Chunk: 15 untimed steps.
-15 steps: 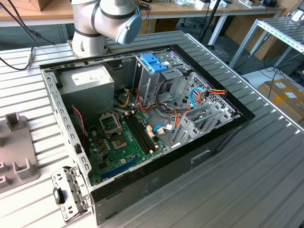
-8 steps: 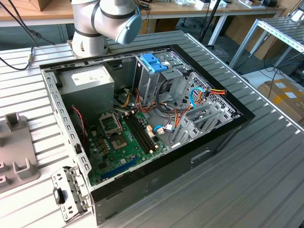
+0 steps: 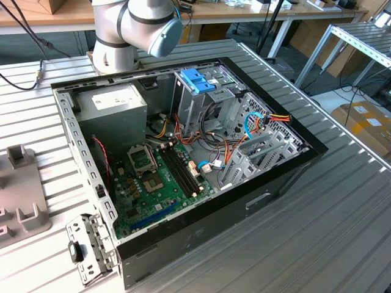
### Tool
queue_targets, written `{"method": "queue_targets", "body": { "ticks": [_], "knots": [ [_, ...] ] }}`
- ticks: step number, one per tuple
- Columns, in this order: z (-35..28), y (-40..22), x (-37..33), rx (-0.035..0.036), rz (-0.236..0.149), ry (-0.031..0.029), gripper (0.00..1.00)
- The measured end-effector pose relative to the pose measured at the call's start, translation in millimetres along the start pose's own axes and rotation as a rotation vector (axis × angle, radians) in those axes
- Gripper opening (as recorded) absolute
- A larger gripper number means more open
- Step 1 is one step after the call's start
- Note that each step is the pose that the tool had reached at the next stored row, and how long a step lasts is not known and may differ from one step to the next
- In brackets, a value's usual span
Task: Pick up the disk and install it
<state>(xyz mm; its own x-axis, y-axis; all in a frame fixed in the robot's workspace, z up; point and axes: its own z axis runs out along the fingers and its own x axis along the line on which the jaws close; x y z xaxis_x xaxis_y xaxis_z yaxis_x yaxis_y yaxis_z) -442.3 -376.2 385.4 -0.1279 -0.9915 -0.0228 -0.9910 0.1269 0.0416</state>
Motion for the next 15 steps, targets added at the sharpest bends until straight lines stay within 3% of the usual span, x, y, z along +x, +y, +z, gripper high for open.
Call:
{"method": "queue_targets", "body": {
  "ticks": [15],
  "knots": [
    [0.7,1.4,-10.8,0.0000,0.000,-0.0001,0.36]
  ]
}}
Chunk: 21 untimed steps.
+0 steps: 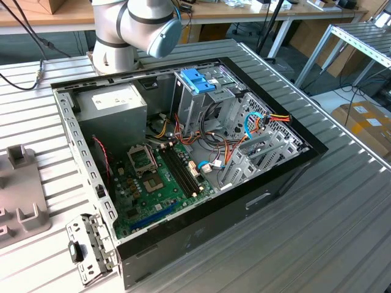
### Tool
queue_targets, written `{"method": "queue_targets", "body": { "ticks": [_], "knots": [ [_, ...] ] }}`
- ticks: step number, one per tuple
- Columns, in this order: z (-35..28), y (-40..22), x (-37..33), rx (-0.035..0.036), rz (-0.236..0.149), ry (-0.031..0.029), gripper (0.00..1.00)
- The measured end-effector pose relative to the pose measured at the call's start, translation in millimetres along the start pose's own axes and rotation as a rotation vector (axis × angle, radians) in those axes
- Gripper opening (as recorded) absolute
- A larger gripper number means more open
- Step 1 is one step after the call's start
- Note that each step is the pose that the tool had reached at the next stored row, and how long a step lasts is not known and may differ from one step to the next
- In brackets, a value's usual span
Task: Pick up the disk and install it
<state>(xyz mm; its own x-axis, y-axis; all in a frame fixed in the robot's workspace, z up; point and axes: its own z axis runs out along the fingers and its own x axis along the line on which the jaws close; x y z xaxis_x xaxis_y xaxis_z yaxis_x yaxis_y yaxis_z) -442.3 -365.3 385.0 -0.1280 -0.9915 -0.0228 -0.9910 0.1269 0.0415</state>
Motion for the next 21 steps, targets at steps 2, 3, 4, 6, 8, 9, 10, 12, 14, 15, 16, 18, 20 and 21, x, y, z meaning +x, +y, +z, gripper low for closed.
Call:
{"method": "queue_targets", "body": {
  "ticks": [2,3,4,6,8,9,10,12,14,15,16,18,20,21],
  "knots": [
    [0.1,0.2,-1.6,0.0000,0.000,0.0000,0.36],
    [0.2,0.3,-2.2,0.0001,0.000,0.0000,0.36],
    [0.2,0.3,-2.6,0.0001,0.000,0.0000,0.36],
    [0.3,0.4,-3.5,0.0000,0.000,0.0000,0.36],
    [0.5,0.5,-4.3,0.0001,0.000,0.0000,0.36],
    [0.5,0.6,-4.7,0.0000,0.000,0.0000,0.36],
    [0.6,0.6,-5.0,0.0001,0.000,0.0000,0.36],
    [0.7,0.7,-5.6,0.0000,0.000,0.0000,0.36],
    [0.9,0.7,-5.9,0.0000,0.000,0.0000,0.36],
    [1.0,0.7,-6.1,0.0000,0.000,0.0000,0.36],
    [1.2,0.8,-6.4,0.0000,0.000,0.0000,0.36],
    [1.3,0.8,-6.6,0.0000,0.000,0.0000,0.36],
    [1.5,0.8,-6.9,0.0000,0.000,-0.0001,0.36],
    [1.6,0.9,-7.1,0.0000,0.000,-0.0001,0.36]
  ]
}}
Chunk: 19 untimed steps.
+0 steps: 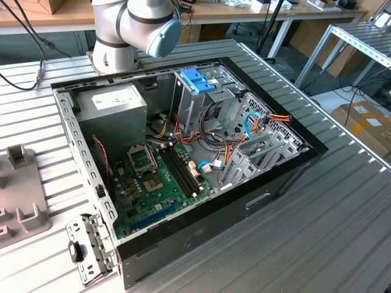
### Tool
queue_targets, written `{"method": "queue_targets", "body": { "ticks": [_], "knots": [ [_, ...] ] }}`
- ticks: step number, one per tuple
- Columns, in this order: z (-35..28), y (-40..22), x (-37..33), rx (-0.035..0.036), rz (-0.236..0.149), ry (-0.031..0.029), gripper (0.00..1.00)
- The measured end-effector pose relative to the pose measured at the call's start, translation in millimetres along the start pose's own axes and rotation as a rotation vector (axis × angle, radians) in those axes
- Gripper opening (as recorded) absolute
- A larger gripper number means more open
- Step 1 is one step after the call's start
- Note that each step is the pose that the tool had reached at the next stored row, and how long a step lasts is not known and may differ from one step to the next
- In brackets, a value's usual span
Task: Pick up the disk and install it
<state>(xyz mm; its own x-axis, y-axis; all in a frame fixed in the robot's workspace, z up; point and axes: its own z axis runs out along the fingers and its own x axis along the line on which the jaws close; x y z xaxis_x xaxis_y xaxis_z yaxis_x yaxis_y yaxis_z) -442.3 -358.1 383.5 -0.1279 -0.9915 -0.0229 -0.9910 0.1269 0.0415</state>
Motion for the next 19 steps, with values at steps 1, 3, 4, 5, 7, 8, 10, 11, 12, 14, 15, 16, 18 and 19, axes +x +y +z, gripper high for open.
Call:
{"method": "queue_targets", "body": {
  "ticks": [1,3,4,5,7,8,10,11,12,14,15,16,18,19],
  "knots": [
    [0.1,0.0,-0.1,0.0000,0.000,-0.0001,0.36],
    [0.3,0.0,-0.4,0.0000,0.000,0.0000,0.36],
    [0.3,0.0,-0.5,0.0000,0.000,-0.0001,0.36],
    [0.5,0.1,-0.7,0.0000,0.000,-0.0002,0.36],
    [0.8,0.0,-0.8,0.0000,0.000,-0.0002,0.36],
    [0.9,0.1,-0.9,0.0000,0.000,-0.0003,0.36],
    [1.2,0.1,-1.0,-0.0001,0.000,-0.0003,0.36],
    [1.4,0.0,-1.0,-0.0002,0.000,-0.0003,0.36],
    [2.0,0.0,-1.0,-0.0001,0.000,-0.0006,0.36],
    [2.5,0.0,-1.0,-0.0001,0.000,-0.0009,0.36],
    [2.8,0.0,-1.0,-0.0001,0.000,-0.0011,0.36],
    [3.0,0.0,-1.0,-0.0002,0.000,-0.0012,0.36],
    [3.4,0.0,-1.0,-0.0002,0.000,-0.0013,0.36],
    [3.7,0.0,-1.0,-0.0002,0.000,-0.0015,0.36]
  ]
}}
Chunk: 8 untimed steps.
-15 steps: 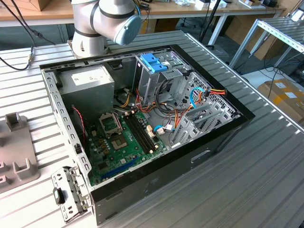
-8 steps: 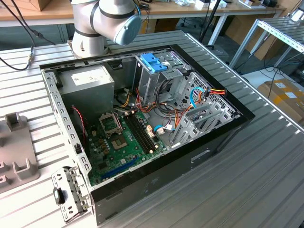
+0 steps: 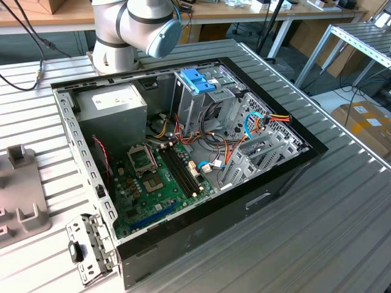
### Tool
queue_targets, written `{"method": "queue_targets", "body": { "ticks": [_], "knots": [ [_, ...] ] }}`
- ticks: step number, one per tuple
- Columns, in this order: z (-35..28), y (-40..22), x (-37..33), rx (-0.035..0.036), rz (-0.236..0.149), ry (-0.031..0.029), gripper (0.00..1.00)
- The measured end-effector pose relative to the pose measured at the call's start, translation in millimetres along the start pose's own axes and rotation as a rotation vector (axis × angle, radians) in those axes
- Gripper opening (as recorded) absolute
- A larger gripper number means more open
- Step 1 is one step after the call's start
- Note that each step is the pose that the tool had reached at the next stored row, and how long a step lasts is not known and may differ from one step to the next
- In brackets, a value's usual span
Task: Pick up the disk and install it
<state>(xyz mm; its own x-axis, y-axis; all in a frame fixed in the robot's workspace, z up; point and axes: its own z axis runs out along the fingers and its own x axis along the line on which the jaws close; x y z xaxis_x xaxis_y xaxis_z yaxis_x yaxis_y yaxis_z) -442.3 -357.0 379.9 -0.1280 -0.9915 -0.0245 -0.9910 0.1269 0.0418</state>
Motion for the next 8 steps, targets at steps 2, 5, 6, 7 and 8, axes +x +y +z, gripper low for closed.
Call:
{"method": "queue_targets", "body": {
  "ticks": [2,5,6,7,8],
  "knots": [
    [0.4,0.0,0.0,-0.0001,0.000,-0.0003,0.36],
    [1.0,0.0,0.0,-0.0001,0.000,-0.0008,0.36],
    [1.3,-0.1,0.0,-0.0001,0.000,-0.0011,0.36],
    [1.5,-0.1,0.1,-0.0001,0.000,-0.0012,0.36],
    [1.7,-0.1,0.1,-0.0001,0.000,-0.0014,0.36]
  ]
}}
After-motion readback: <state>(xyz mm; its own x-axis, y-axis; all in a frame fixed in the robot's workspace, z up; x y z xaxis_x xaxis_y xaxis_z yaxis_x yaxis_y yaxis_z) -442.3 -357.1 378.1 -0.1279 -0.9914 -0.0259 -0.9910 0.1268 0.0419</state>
